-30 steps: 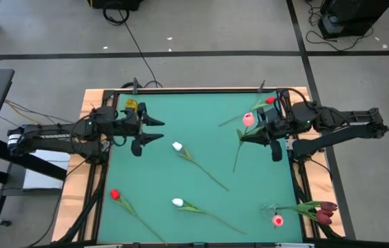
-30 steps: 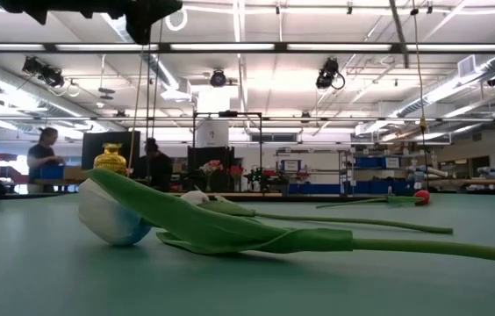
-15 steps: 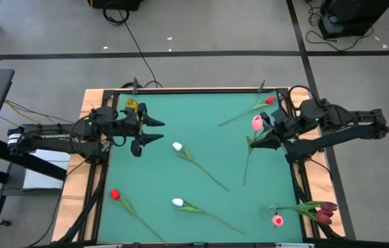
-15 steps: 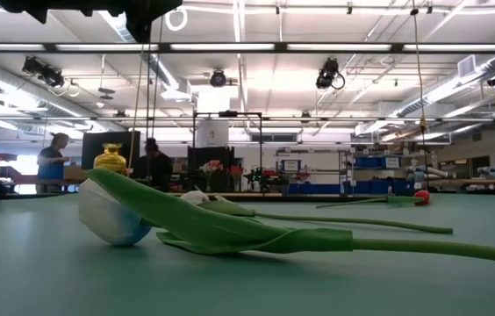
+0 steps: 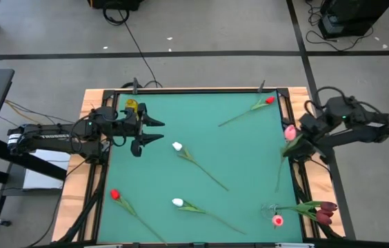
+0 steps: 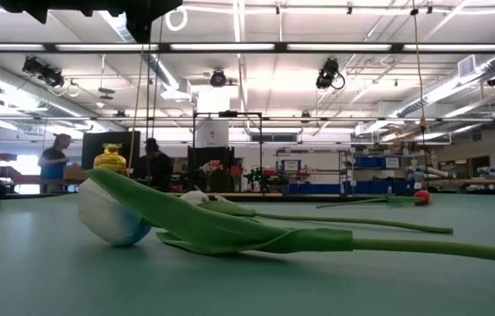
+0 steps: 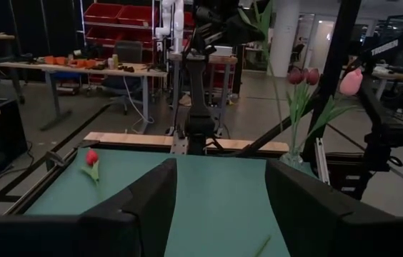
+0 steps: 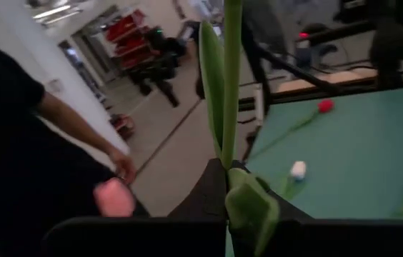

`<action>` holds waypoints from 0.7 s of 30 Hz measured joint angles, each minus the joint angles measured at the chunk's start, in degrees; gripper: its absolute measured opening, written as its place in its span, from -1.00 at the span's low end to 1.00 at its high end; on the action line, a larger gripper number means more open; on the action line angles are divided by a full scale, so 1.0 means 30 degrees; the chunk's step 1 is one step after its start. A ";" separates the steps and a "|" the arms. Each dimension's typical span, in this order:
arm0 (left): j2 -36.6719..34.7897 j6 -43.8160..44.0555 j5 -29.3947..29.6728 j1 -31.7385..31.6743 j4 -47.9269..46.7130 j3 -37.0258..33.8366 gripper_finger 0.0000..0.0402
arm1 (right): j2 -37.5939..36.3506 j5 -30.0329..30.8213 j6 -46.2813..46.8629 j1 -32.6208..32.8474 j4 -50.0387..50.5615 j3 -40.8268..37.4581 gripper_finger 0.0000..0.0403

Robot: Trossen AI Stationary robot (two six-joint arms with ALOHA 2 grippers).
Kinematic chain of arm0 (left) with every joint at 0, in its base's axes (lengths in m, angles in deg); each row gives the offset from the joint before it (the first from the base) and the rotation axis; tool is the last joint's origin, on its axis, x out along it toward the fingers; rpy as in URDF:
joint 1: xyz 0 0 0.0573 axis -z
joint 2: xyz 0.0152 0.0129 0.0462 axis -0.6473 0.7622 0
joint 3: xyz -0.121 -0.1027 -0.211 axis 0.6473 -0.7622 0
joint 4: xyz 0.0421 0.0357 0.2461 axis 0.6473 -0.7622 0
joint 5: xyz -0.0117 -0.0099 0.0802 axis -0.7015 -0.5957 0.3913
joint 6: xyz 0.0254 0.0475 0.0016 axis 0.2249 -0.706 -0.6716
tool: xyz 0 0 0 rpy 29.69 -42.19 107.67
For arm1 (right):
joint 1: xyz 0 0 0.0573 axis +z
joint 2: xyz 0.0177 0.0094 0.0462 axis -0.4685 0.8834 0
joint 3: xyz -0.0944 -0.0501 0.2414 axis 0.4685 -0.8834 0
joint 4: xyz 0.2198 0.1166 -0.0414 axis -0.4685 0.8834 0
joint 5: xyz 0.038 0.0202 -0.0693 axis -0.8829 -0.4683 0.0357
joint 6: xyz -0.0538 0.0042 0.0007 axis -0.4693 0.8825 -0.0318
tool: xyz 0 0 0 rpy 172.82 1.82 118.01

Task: Sort flowers into vase by color
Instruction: Put the pink tulip into the transparent vase

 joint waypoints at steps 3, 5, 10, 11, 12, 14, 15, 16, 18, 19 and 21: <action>0.0000 0.0000 0.0000 0.0000 0.0000 0.0007 0.09 | -0.0790 0.0227 -0.0258 0.0016 0.0903 -0.0146 -0.99; 0.0000 0.0000 0.0000 0.0000 0.0000 0.0007 0.09 | -0.1276 0.0017 -0.0370 0.0016 0.1028 -0.0626 -0.99; 0.0000 0.0000 0.0000 0.0000 -0.0007 0.0007 0.09 | -0.2398 -0.1665 -0.0224 0.0031 0.0829 -0.1915 -0.99; 0.0000 0.0000 0.0000 0.0000 -0.0007 0.0007 0.09 | -0.2568 -0.1943 -0.0108 0.0031 0.0725 -0.2195 -0.99; 0.0000 0.0000 0.0000 0.0000 -0.0007 0.0007 0.09 | -0.2740 -0.2074 0.0024 0.0031 0.0550 -0.2452 -0.99; 0.0000 0.0000 0.0000 0.0000 -0.0007 0.0007 0.09 | -0.3075 -0.2462 0.0393 0.0035 -0.0505 -0.3001 -0.99; 0.0000 0.0000 0.0000 0.0000 -0.0007 0.0007 0.09 | -0.3204 -0.2766 0.0521 0.0038 -0.1242 -0.3284 -0.99; 0.0000 0.0000 0.0000 0.0000 -0.0007 0.0007 0.09 | -0.3323 -0.3069 0.0668 0.0038 -0.1930 -0.3588 -0.99; 0.0000 0.0000 0.0000 0.0000 -0.0007 0.0007 0.09 | -0.3367 -0.3666 0.0956 0.0038 -0.2907 -0.4179 -0.99; 0.0000 0.0000 0.0000 0.0000 -0.0007 0.0007 0.09 | -0.3346 -0.3882 0.0977 0.0038 -0.3208 -0.4404 -0.99; 0.0000 -0.0003 0.0000 0.0000 -0.0007 0.0007 0.09 | -0.3342 -0.4175 0.0915 0.0038 -0.3819 -0.4846 -0.99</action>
